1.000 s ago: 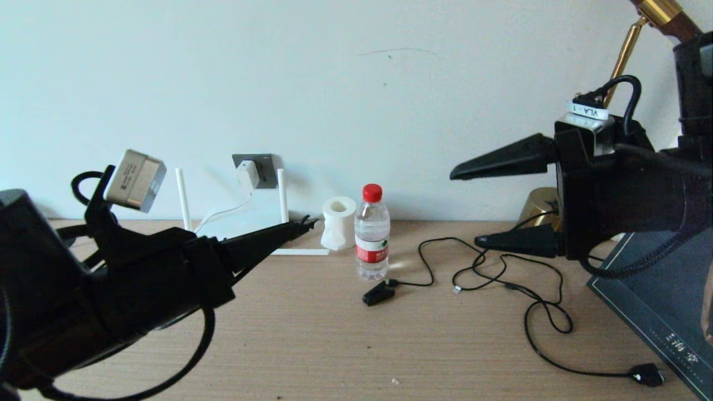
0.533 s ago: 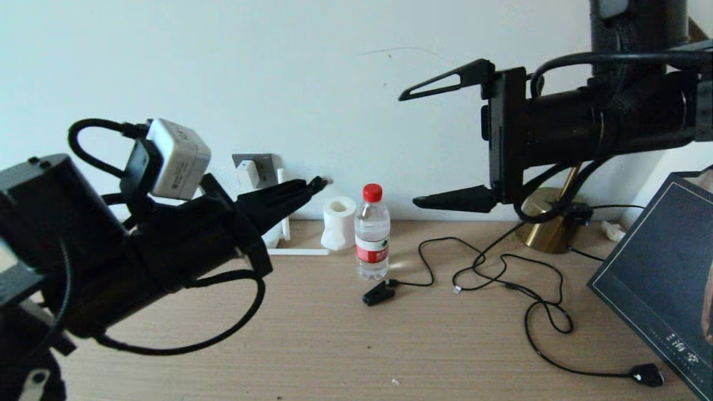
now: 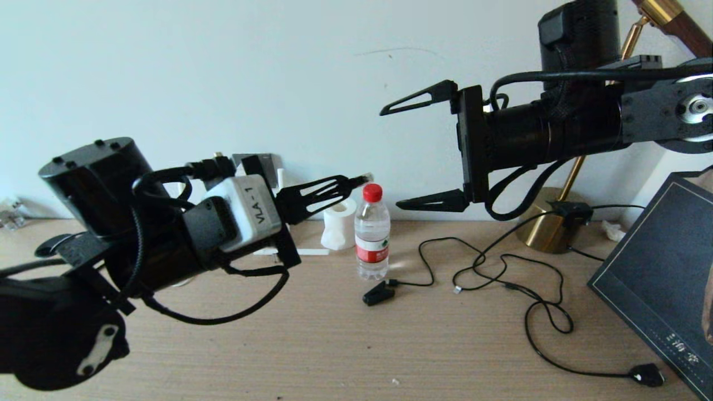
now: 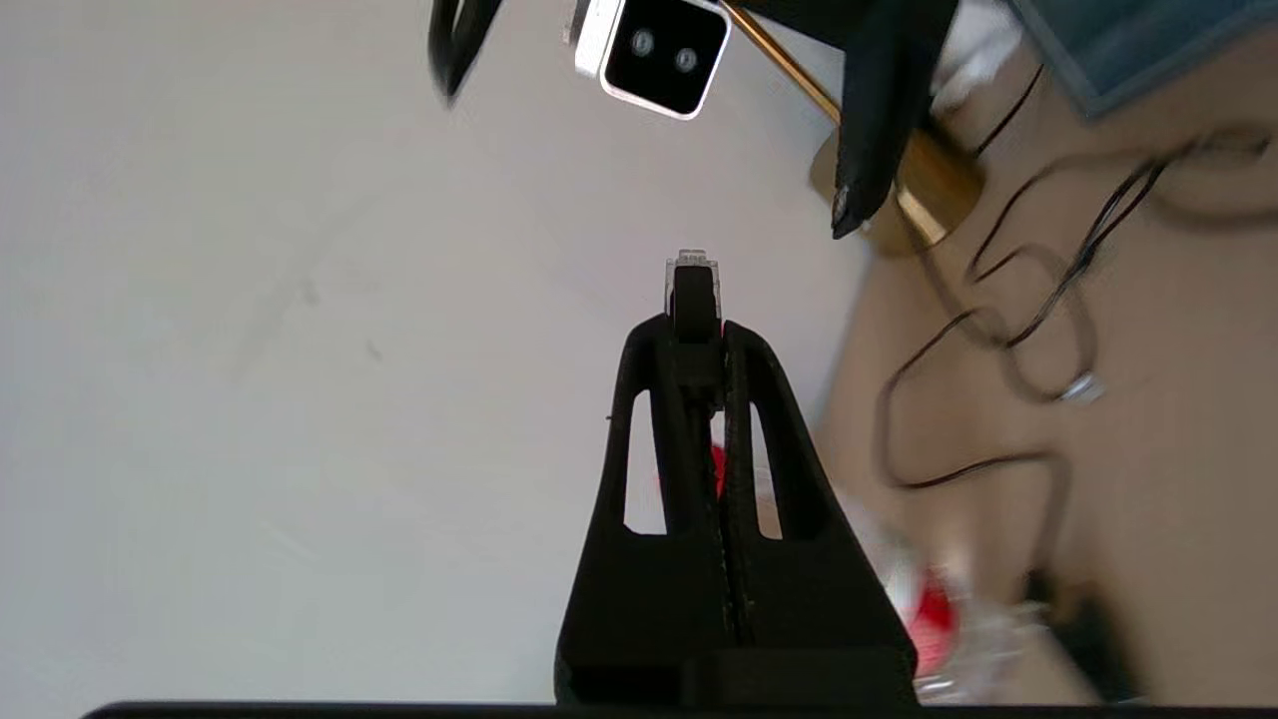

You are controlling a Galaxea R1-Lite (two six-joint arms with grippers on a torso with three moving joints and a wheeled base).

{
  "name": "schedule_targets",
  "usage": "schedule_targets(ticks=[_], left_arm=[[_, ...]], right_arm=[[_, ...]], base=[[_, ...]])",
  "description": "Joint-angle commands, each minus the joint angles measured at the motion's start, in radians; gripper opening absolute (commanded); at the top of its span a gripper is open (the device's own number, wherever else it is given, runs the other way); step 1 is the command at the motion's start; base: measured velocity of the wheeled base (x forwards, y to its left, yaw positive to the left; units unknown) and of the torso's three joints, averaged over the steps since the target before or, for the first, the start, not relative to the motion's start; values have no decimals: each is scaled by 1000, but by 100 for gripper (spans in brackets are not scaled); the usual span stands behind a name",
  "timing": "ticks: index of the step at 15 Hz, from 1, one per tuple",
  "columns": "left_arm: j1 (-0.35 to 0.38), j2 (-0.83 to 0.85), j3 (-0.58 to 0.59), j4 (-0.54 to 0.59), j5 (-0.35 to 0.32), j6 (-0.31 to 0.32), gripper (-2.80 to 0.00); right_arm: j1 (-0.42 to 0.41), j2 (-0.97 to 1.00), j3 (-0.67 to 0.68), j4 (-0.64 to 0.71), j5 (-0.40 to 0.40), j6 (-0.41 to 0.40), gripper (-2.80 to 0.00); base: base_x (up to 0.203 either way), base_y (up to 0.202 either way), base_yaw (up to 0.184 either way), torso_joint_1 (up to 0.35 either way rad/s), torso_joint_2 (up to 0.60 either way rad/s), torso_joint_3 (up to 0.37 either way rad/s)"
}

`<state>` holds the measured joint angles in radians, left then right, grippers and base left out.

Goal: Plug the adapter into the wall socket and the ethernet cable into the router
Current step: Align cable and router interface

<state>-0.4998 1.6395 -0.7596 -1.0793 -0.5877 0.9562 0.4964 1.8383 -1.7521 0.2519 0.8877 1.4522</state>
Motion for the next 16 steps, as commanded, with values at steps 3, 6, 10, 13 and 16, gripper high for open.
schedule_targets(ticks=[3,6,10,13,16], left_arm=[[10,-12,0,-3,-4,111,-280],[18,-12,-3,-10,-4,145,-280],[10,-11,-44,-10,-4,195,-280],[4,-17,-45,-10,-5,213,-280],[-9,-27,-35,-8,-4,213,-280]], right_arm=[[-1,7,5,7,74,8,0],[10,12,2,7,82,8,0],[16,27,-1,6,112,8,0],[40,34,-4,4,112,8,0],[47,41,-15,3,111,7,0]], base=[[0,0,0,0,0,0],[0,0,0,0,0,0],[0,0,0,0,0,0],[0,0,0,0,0,0],[0,0,0,0,0,0]])
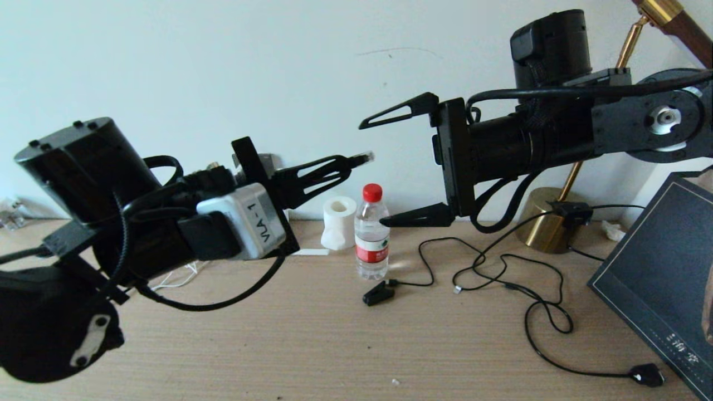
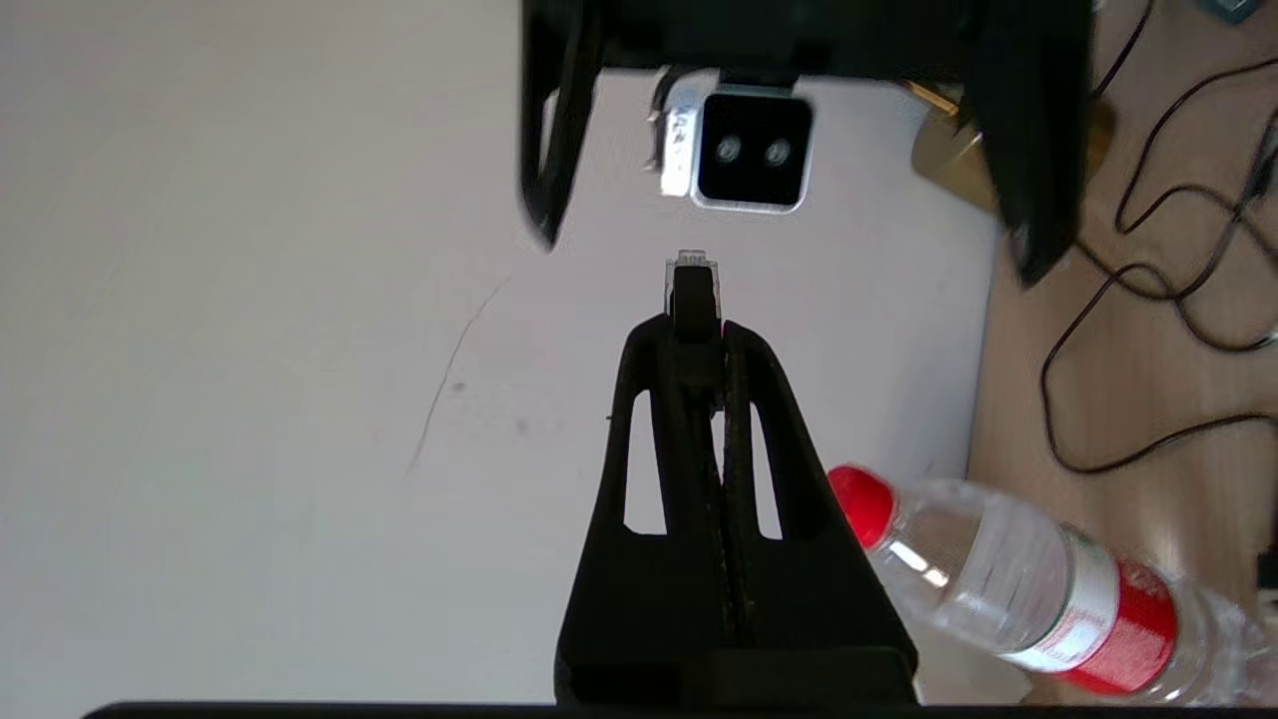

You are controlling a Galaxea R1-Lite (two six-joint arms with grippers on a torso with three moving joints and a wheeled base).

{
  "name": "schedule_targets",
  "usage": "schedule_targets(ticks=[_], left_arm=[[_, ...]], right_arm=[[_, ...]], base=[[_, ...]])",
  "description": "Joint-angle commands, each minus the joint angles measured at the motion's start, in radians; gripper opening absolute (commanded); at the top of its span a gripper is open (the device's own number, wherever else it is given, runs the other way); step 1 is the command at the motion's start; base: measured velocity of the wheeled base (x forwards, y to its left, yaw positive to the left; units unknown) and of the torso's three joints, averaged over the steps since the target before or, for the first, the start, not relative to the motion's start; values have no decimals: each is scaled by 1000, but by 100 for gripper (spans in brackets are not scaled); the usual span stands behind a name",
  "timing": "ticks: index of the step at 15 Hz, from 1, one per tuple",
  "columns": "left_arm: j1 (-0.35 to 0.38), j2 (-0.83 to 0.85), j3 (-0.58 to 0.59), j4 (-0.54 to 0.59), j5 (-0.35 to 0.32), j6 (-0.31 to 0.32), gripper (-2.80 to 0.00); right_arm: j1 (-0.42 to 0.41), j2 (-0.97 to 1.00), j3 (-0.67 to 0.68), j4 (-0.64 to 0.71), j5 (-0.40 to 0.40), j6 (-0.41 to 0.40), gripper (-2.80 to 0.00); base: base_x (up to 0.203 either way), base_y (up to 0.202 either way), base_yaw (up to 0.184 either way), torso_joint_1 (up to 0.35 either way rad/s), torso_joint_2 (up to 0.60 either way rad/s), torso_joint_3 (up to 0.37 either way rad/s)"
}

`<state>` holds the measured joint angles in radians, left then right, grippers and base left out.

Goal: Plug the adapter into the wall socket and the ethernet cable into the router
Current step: Align cable and router interface

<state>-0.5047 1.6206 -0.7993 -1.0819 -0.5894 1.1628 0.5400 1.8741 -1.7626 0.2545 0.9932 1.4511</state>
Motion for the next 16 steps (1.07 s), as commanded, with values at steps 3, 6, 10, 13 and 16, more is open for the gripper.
schedule_targets(ticks=[3,6,10,13,16], left_arm=[[-11,-11,11,-4,-3,6,-280],[-22,-17,15,-3,-2,5,-280],[-26,-16,15,-1,-1,5,-280],[-26,-9,17,1,3,4,-280],[-26,-10,31,2,5,3,-280]], right_arm=[[3,11,-11,0,5,8,0],[3,11,-14,0,5,8,0],[6,10,-14,2,5,5,-280],[6,8,-14,2,5,5,-280],[8,5,-12,2,5,5,-280]], base=[[0,0,0,0,0,0],[0,0,0,0,0,0],[0,0,0,0,0,0],[0,0,0,0,0,0],[0,0,0,0,0,0]])
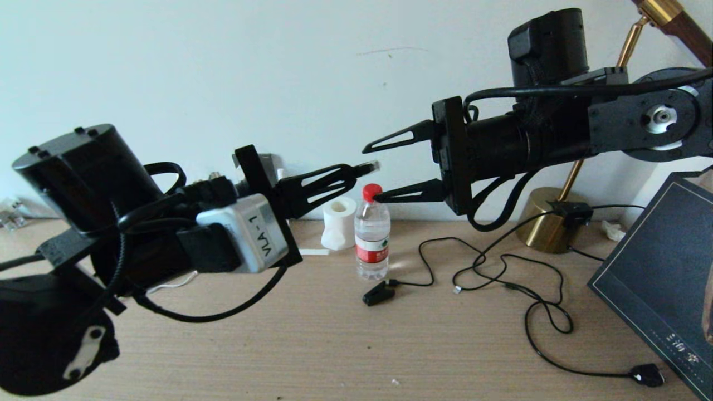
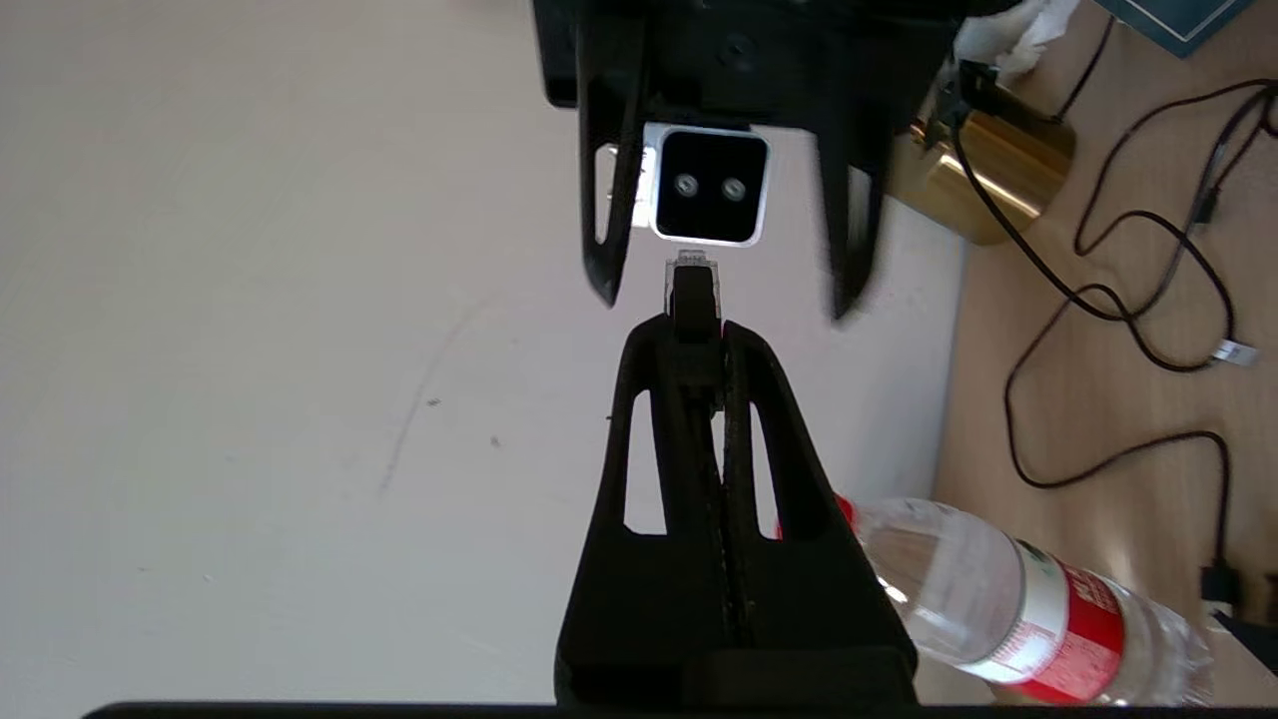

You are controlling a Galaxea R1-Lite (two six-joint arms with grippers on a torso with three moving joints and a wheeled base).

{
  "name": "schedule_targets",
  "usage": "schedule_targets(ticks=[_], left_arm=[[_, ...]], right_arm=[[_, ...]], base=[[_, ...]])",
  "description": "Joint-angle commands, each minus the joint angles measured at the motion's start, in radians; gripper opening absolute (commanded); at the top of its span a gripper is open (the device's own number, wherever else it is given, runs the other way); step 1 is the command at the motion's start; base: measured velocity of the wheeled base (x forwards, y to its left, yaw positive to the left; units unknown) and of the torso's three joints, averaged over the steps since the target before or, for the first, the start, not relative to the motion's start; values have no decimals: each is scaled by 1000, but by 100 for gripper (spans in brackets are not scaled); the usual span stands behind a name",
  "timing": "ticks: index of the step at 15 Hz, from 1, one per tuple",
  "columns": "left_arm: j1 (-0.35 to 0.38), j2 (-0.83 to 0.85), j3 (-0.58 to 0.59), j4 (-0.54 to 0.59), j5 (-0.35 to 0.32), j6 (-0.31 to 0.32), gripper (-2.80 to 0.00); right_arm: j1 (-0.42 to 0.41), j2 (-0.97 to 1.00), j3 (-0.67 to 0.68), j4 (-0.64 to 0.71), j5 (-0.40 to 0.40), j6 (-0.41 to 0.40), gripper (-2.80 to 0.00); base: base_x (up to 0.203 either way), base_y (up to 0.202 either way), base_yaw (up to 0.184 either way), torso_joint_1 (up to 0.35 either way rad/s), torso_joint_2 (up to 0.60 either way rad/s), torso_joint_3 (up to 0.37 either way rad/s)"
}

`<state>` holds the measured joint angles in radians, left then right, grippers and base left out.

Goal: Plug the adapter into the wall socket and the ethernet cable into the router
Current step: Align cable and router interface

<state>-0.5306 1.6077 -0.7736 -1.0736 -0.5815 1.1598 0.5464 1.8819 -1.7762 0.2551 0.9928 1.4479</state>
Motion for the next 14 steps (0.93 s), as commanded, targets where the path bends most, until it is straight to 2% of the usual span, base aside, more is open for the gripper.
schedule_targets(ticks=[1,10,11,14], left_arm=[[0,3,7,-6,-3,6,-280],[0,-6,28,-2,-3,4,-280],[0,-7,32,-2,-4,3,0],[-8,-18,40,-2,-6,3,0]], right_arm=[[3,-2,1,1,6,8,-280],[33,0,4,1,0,8,-280],[33,-3,7,1,0,8,-280],[33,-9,9,3,-2,8,-280]], base=[[0,0,0,0,0,0],[0,0,0,0,0,0],[0,0,0,0,0,0],[0,0,0,0,0,0]])
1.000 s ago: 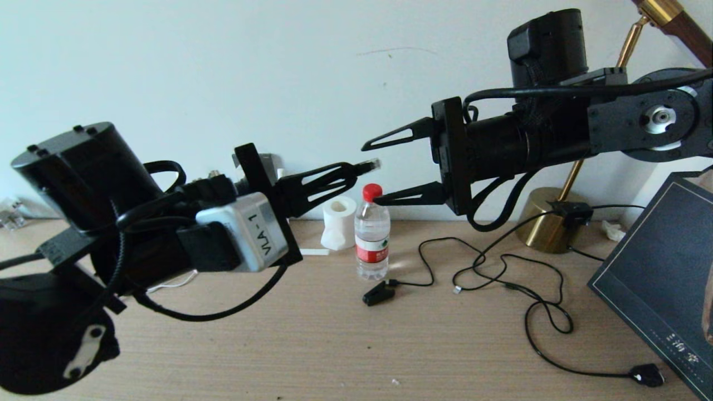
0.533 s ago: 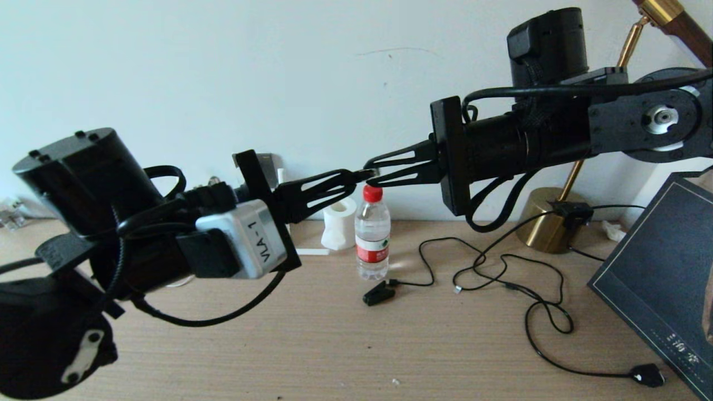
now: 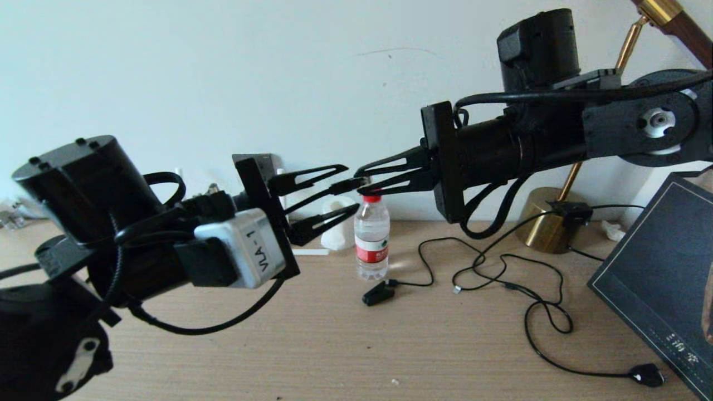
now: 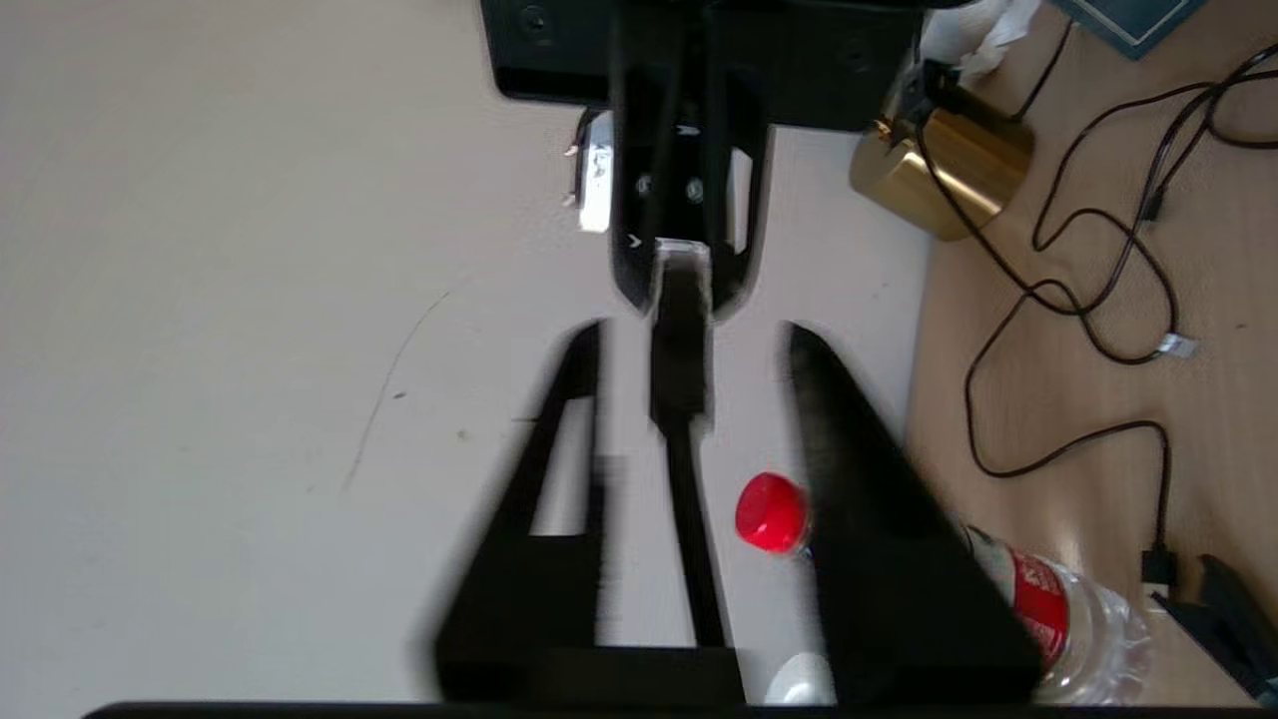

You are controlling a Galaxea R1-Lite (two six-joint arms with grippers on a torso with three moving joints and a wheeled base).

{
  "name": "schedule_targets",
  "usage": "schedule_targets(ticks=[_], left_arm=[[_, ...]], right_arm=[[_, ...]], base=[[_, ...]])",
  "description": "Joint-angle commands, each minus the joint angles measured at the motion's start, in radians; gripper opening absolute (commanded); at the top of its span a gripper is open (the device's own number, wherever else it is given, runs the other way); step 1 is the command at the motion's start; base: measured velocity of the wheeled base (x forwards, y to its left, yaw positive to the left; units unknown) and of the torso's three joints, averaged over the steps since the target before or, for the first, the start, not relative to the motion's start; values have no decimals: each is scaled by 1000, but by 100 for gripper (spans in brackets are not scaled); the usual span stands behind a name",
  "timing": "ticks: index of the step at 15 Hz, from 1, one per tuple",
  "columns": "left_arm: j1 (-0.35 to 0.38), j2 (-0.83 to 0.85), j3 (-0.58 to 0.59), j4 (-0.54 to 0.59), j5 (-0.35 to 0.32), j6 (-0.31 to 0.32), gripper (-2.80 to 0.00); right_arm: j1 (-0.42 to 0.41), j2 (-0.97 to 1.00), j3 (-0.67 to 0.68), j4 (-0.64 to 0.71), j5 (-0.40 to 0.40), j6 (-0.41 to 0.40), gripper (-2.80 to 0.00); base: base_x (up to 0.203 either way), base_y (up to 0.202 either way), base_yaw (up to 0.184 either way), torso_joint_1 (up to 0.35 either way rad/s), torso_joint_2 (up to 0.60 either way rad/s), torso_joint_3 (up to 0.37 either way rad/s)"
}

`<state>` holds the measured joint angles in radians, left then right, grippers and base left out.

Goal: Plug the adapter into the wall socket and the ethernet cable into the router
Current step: Align cable and router interface

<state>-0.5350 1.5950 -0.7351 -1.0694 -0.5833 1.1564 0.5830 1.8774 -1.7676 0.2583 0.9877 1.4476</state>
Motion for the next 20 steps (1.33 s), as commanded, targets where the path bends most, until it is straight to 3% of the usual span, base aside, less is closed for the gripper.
schedule_targets(ticks=[1,18,19,20], left_arm=[[-3,-5,2,-6,-4,6,0],[-2,-23,3,-7,-3,3,0],[-2,-23,5,-7,-3,4,-280],[-2,-23,8,-7,-3,3,-280]], right_arm=[[-3,-4,4,-1,3,8,-280],[-3,-35,37,-2,2,2,-280],[-3,-35,37,-2,2,2,-280],[-3,-35,37,-2,2,2,-280]], base=[[0,0,0,0,0,0],[0,0,0,0,0,0],[0,0,0,0,0,0],[0,0,0,0,0,0]])
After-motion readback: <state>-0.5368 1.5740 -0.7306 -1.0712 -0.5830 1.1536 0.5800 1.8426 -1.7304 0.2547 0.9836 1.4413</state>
